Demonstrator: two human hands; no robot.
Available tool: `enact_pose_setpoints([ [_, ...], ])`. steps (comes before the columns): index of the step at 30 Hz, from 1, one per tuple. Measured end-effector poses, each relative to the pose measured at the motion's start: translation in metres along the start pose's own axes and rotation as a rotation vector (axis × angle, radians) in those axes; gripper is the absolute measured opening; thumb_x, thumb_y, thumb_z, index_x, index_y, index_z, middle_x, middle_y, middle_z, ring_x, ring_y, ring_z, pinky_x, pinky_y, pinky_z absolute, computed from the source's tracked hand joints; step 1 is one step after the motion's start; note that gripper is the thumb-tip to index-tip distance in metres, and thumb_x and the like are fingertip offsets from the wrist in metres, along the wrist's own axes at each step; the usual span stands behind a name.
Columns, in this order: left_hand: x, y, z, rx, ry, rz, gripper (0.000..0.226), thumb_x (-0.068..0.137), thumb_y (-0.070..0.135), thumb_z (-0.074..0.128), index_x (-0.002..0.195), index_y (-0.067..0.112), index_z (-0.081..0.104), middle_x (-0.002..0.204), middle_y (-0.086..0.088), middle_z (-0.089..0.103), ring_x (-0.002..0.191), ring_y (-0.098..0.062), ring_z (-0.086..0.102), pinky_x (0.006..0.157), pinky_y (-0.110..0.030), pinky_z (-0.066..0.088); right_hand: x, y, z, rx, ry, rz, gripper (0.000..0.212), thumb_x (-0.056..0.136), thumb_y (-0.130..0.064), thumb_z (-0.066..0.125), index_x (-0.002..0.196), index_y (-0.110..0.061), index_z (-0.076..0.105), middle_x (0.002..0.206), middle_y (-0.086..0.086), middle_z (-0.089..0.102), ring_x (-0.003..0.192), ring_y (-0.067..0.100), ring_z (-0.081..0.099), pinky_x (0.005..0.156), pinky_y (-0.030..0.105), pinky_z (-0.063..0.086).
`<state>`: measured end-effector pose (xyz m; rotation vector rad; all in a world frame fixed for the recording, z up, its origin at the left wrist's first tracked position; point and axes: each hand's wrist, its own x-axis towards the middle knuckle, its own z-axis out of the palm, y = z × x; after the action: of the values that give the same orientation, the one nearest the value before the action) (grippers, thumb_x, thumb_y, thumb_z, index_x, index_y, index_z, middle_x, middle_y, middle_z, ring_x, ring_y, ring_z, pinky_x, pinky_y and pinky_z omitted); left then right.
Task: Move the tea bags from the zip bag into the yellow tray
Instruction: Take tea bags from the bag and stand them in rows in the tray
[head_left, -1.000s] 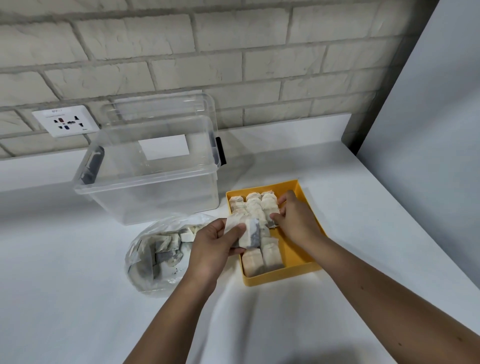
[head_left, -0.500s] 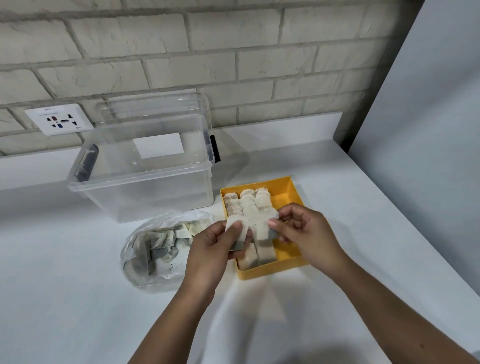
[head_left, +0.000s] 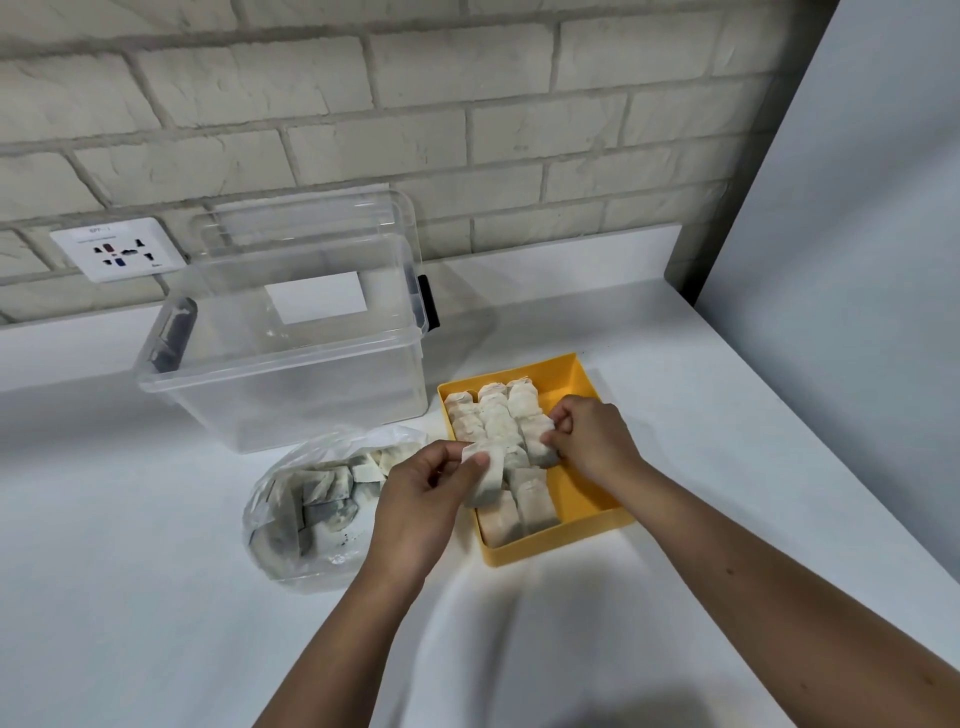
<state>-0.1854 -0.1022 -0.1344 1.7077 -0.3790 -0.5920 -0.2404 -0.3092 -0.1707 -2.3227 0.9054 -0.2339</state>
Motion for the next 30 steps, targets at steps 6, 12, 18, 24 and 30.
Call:
enact_pose_setpoints([
  [6, 0.005, -0.004, -0.005, 0.003, 0.02, -0.006, 0.005, 0.089, 0.029, 0.072, 0.087, 0.025, 0.075, 0.093, -0.02, 0.072, 0.079, -0.032, 0.063, 0.083, -0.043, 0.052, 0.007, -0.003, 0.01, -0.007, 0.0, 0.025, 0.031, 0.081, -0.026, 0.077, 0.104, -0.014, 0.061, 0.095, 0.004, 0.068, 0.091, 0.022, 0.064, 0.073, 0.027, 0.046],
  [12, 0.012, -0.003, -0.002, -0.057, 0.034, -0.027, 0.006, 0.09, 0.026, 0.072, 0.087, 0.022, 0.075, 0.094, -0.022, 0.071, 0.089, -0.041, 0.067, 0.091, -0.05, 0.053, -0.014, -0.016, -0.007, 0.113, 0.074, -0.063, 0.031, 0.082, -0.036, 0.074, 0.106, -0.019, 0.064, 0.092, -0.008, 0.063, 0.086, 0.01, 0.061, 0.076, 0.021, 0.046],
  [18, 0.014, 0.008, 0.007, -0.149, 0.017, -0.069, 0.006, 0.091, 0.017, 0.07, 0.09, 0.013, 0.074, 0.096, -0.021, 0.073, 0.084, -0.03, 0.07, 0.087, -0.044, 0.057, -0.038, -0.043, -0.035, 0.459, -0.208, -0.029, 0.013, 0.082, -0.024, 0.076, 0.094, -0.022, 0.073, 0.084, -0.005, 0.072, 0.068, 0.013, 0.068, 0.067, 0.025, 0.057],
  [24, 0.017, 0.008, 0.015, -0.136, -0.002, -0.043, 0.005, 0.089, 0.02, 0.073, 0.085, 0.021, 0.075, 0.076, 0.001, 0.072, 0.073, -0.014, 0.066, 0.081, -0.038, 0.055, -0.05, -0.041, -0.036, 0.447, -0.206, -0.085, 0.007, 0.083, -0.018, 0.076, 0.084, -0.015, 0.07, 0.065, 0.0, 0.068, 0.057, 0.011, 0.063, 0.062, 0.023, 0.055],
  [30, 0.016, -0.006, 0.007, -0.017, 0.036, -0.034, 0.013, 0.092, 0.014, 0.068, 0.09, 0.024, 0.077, 0.088, 0.004, 0.078, 0.088, -0.018, 0.071, 0.093, -0.041, 0.057, -0.035, -0.003, -0.038, 0.089, 0.04, -0.037, 0.01, 0.088, -0.022, 0.069, 0.081, -0.023, 0.062, 0.077, -0.002, 0.067, 0.075, 0.02, 0.067, 0.077, 0.038, 0.057],
])
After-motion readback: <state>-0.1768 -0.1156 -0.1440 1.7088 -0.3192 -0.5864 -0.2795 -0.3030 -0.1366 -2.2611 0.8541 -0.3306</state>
